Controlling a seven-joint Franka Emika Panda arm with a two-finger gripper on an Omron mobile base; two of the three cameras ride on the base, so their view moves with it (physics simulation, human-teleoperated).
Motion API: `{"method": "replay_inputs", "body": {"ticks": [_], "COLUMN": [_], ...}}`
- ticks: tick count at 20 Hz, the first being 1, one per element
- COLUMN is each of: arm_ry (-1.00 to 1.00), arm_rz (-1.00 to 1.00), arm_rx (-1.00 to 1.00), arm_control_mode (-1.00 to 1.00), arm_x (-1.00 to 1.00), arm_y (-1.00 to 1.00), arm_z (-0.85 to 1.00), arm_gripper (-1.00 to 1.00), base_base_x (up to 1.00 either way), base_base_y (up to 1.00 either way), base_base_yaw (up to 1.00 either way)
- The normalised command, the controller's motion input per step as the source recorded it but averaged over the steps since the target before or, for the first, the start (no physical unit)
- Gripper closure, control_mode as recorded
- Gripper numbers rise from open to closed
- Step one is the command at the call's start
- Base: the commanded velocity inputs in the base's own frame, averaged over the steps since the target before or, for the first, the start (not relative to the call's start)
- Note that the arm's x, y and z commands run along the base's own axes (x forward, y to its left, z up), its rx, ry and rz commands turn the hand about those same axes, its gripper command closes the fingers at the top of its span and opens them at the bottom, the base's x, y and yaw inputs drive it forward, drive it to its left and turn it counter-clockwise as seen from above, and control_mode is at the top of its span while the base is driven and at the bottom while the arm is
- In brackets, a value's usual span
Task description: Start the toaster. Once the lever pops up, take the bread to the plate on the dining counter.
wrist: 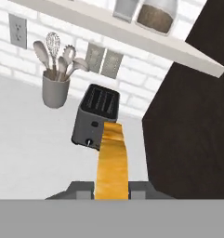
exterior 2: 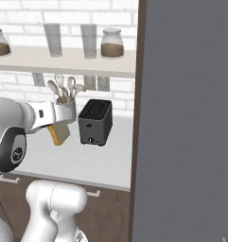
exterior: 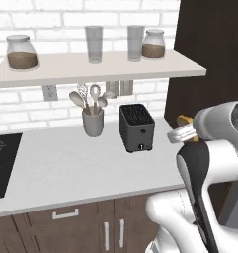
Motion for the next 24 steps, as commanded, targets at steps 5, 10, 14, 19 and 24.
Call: {"method": "replay_inputs", "body": {"ticks": [5,10,14,19,24], "arm_ry": [0.0,0.0,0.0,0.0,0.0], "arm_rz": [0.0,0.0,0.0,0.0,0.0], "arm_rx": [0.0,0.0,0.0,0.0,0.0], "arm_control_mode": [1.0,1.0,1.0,1.0,1.0], "arm_x": [0.0,0.0,0.0,0.0,0.0], "arm_y": [0.0,0.0,0.0,0.0,0.0], "arm_z": [0.0,0.0,0.0,0.0,0.0], "arm_gripper": [1.0,1.0,1.0,1.0,1.0], "base_base_x": [-0.2,-0.33,-0.45,-0.64,-0.48], "base_base_y": [0.22,0.69,0.77,0.34,0.08], "base_base_yaw": [-0.02,-0.21,-0.44,-0.63,-0.8]}}
